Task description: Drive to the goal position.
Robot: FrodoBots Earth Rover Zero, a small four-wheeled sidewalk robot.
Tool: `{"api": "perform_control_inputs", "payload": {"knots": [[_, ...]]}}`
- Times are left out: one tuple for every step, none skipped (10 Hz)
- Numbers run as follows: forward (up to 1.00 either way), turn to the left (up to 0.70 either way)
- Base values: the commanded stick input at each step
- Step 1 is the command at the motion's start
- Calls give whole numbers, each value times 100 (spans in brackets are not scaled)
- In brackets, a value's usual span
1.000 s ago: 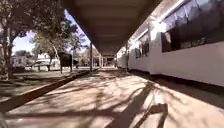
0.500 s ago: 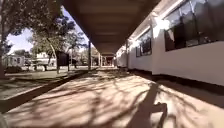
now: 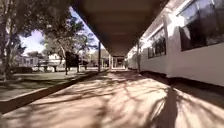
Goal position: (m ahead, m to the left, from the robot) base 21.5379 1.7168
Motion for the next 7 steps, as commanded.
{"api": "perform_control_inputs", "payload": {"knots": [[70, 0], [70, 0], [70, 0], [70, 0], [70, 0], [70, 0], [70, 0]]}}
